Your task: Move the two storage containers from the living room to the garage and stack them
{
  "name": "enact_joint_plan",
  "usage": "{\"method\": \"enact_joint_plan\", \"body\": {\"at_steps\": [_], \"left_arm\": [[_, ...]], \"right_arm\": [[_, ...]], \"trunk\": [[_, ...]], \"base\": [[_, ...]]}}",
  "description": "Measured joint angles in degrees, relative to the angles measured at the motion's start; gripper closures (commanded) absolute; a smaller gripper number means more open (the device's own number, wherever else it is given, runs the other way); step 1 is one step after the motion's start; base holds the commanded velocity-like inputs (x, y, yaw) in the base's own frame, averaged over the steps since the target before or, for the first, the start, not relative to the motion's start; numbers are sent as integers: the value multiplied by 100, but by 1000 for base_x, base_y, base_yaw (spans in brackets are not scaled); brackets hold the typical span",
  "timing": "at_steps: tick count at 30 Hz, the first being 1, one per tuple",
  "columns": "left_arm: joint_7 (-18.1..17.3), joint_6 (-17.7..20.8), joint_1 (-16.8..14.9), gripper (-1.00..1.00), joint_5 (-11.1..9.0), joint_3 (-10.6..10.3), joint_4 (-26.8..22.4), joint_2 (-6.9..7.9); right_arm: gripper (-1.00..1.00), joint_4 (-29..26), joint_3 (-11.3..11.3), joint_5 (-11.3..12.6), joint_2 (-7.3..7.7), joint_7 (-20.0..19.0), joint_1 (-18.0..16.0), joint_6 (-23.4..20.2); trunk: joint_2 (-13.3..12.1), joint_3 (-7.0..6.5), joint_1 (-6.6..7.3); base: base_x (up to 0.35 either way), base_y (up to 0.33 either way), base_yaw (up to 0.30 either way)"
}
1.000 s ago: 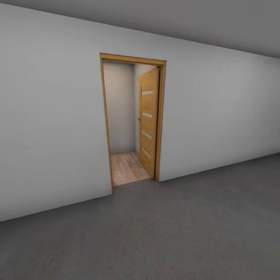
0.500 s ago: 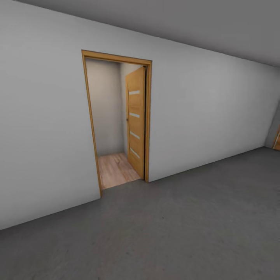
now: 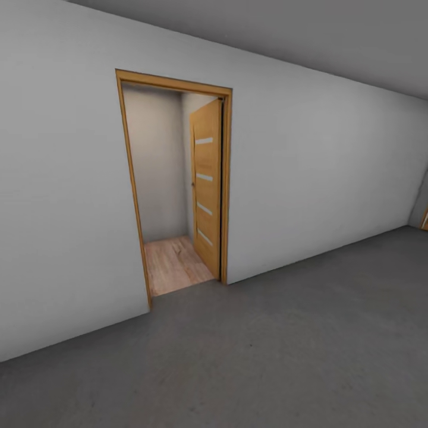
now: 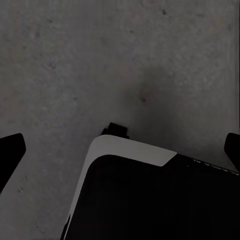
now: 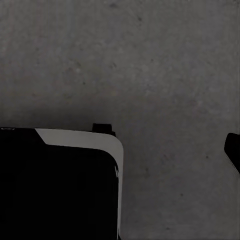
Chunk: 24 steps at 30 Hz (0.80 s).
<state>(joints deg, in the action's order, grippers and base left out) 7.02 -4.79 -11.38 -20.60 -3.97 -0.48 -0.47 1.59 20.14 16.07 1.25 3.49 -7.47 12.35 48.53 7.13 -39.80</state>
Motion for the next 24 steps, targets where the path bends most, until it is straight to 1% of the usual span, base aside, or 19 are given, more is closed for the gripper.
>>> {"method": "enact_joint_plan", "body": {"at_steps": [15,24], "left_arm": [[0,-5,0,-100,-2,0,-4,1],[0,-5,0,-100,-8,0,-1,1]], "right_arm": [[-100,0,4,-2,-5,8,0,-3],[-100,0,-8,5,-49,8,0,6]], "trunk": [[0,0,0],[0,0,0]], "base": [[321,0,0],[321,0,0]]}}
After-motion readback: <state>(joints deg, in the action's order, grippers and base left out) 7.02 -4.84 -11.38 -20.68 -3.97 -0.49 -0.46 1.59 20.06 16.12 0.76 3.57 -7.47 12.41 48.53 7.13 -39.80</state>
